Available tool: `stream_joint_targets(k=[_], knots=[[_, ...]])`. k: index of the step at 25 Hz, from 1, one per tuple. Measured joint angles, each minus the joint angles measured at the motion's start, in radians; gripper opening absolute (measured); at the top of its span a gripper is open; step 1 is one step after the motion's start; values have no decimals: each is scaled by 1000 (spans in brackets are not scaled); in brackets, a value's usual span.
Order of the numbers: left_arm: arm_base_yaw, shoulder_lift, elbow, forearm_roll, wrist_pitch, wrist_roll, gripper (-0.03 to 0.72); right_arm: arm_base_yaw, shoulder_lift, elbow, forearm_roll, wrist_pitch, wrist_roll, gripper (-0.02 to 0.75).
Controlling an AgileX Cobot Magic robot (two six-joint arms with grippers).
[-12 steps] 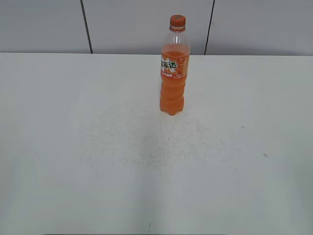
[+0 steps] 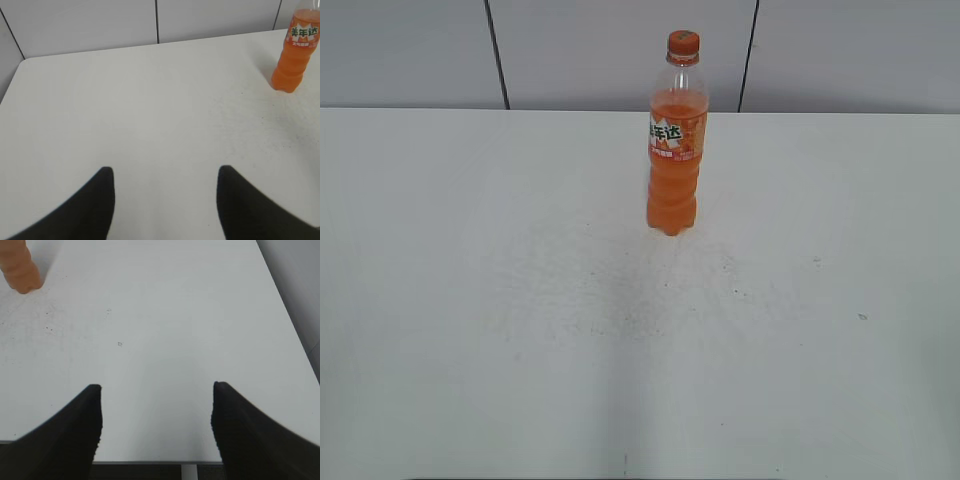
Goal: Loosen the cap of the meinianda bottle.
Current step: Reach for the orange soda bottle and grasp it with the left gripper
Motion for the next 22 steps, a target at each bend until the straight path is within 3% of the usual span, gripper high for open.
stream_joint_targets(k=[16, 22], knots=[[0, 0, 0, 0, 0, 0, 407, 0, 0, 0, 0, 0, 0, 515], [0, 35, -44, -51, -66, 0, 407, 0, 0, 0, 0, 0, 0, 515]])
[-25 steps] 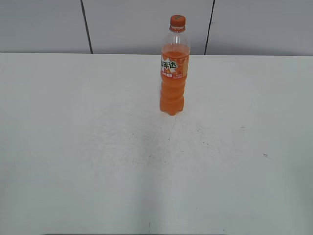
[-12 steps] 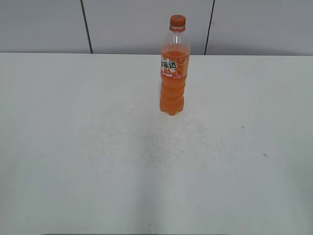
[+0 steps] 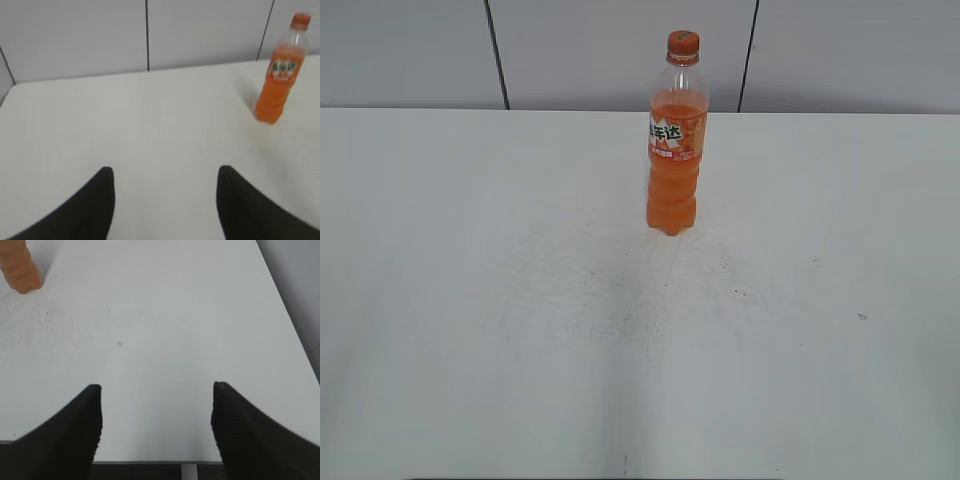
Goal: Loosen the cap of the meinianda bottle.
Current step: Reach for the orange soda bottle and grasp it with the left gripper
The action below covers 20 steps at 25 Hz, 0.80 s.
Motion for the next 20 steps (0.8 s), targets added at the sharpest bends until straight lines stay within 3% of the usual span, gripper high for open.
stream_joint_targets(k=[5, 11, 20], knots=[[0, 182, -71, -39, -210, 18, 407, 0, 0, 0, 0, 0, 0, 515], [-14, 475, -69, -62, -603, 71, 407, 0, 0, 0, 0, 0, 0, 515], [-146, 1007, 21, 36, -1308, 50, 407, 0, 0, 0, 1, 0, 0, 515]])
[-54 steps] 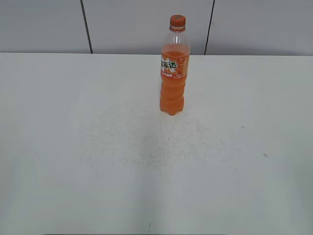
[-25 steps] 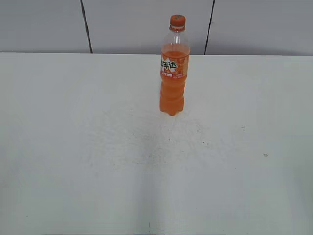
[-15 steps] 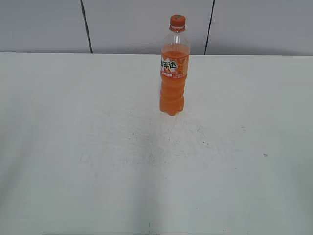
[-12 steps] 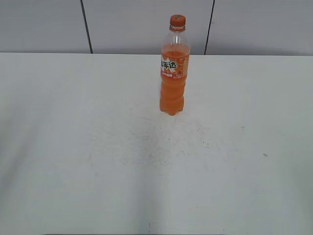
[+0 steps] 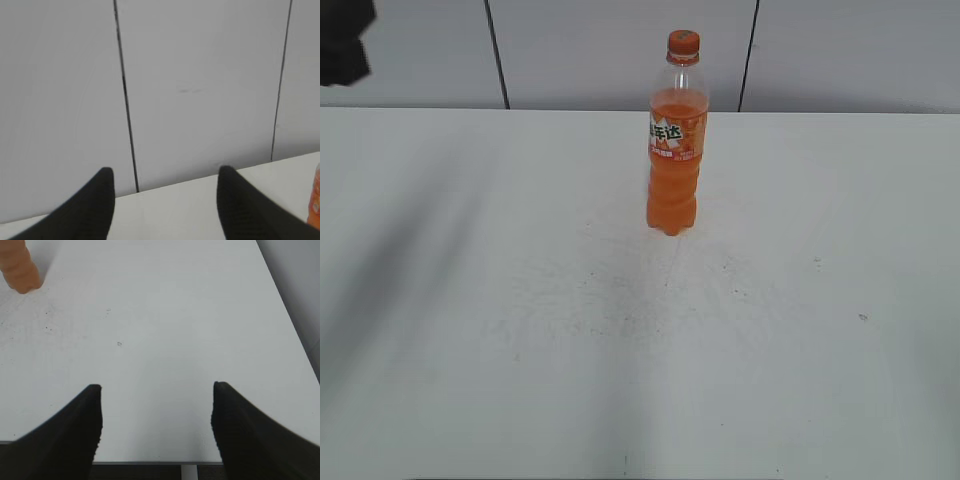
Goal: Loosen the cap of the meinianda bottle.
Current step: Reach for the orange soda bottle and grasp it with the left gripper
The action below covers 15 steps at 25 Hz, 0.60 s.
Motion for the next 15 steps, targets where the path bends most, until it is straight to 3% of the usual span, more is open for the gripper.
stream_joint_targets(k=[3, 9, 15], knots=[[-22, 166, 9, 113, -148, -108, 407, 0, 0, 0, 0, 0, 0, 515], [-41, 432, 12, 478, -399, -383, 407, 0, 0, 0, 0, 0, 0, 515], [26, 661, -83, 876, -618, -440, 407, 0, 0, 0, 0, 0, 0, 515]])
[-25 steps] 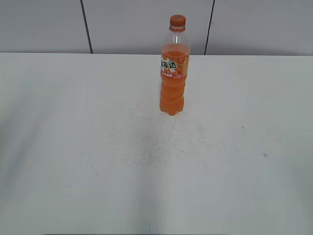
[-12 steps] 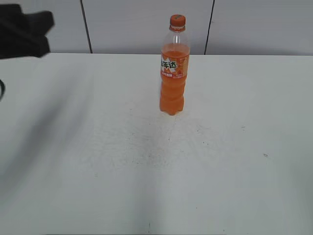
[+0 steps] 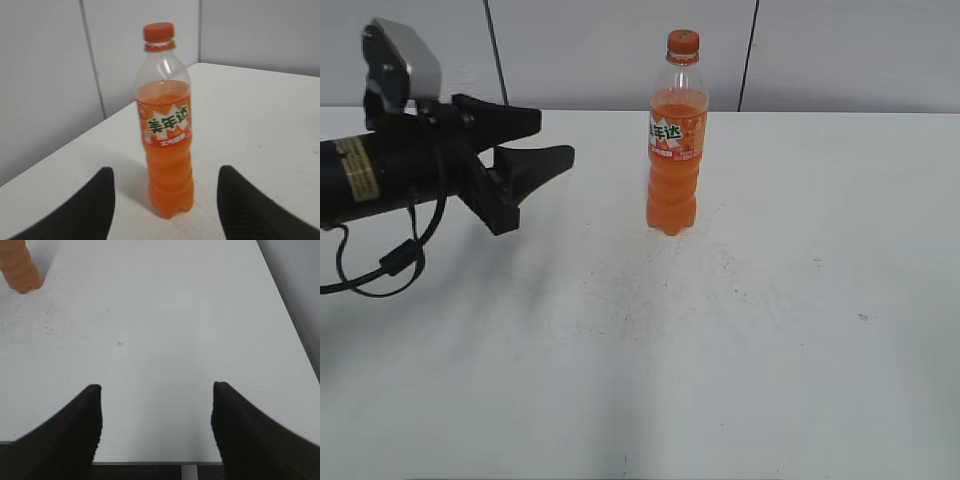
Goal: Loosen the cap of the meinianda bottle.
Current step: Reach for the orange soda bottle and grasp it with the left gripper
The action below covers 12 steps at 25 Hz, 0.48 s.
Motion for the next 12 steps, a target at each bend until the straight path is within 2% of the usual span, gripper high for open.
stream_joint_targets(k=[6, 12], knots=[[49, 201, -218, 259, -126, -206, 407, 0, 0, 0, 0, 0, 0, 515], [55, 368, -477, 487, -176, -381, 407, 0, 0, 0, 1, 0, 0, 515]])
